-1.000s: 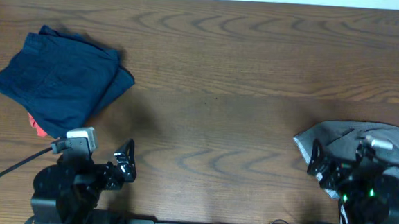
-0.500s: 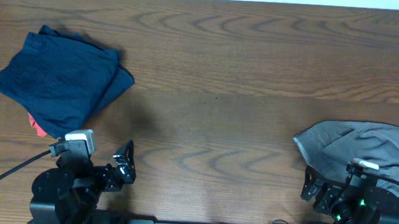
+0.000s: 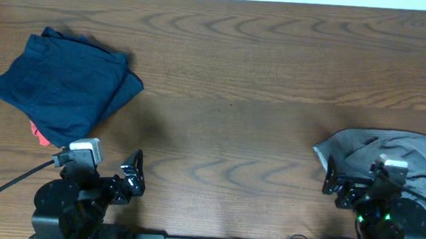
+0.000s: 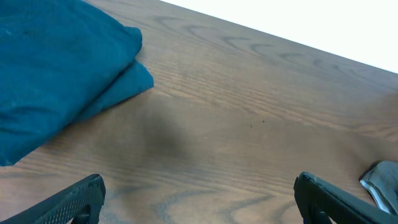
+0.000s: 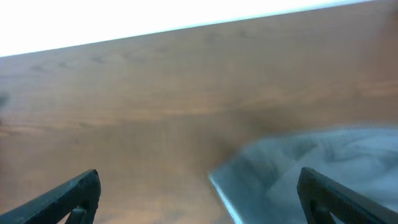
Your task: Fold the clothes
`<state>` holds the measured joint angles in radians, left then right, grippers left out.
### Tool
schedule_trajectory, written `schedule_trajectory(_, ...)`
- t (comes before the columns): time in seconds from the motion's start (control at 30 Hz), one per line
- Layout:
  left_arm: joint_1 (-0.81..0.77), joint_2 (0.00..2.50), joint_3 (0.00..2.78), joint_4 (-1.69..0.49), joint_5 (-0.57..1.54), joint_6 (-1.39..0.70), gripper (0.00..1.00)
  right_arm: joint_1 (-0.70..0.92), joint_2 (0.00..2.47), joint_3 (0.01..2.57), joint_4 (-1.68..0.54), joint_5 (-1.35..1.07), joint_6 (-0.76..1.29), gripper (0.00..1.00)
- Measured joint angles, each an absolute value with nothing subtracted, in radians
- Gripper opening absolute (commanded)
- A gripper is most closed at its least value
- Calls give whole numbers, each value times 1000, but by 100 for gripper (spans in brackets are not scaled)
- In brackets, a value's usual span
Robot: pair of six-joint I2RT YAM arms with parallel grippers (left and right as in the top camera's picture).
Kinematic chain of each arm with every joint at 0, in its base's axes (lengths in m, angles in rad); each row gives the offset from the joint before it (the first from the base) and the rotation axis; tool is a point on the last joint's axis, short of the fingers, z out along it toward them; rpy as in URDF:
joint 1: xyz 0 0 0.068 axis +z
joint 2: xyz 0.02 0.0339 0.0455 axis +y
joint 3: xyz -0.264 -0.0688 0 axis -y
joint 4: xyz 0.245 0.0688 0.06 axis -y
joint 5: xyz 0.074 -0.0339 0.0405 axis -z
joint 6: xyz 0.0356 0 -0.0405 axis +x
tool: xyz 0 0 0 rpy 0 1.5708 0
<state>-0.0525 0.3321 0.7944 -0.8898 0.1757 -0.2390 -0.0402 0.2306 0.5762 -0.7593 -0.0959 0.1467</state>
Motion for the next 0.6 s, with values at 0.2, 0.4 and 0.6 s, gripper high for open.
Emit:
schedule_trajectory(0.2, -52, 332, 793, -890, 176, -239, 98, 15, 72, 315, -433, -144, 109, 99)
schedule_trajectory(0.4, -52, 332, 792, -890, 176, -239, 98, 25, 15, 145, -123, -135, 76, 99)
schedule_trajectory(0.6, -52, 332, 792, -890, 176, -239, 98, 25, 11, 23, -39, -111, 27, 99)
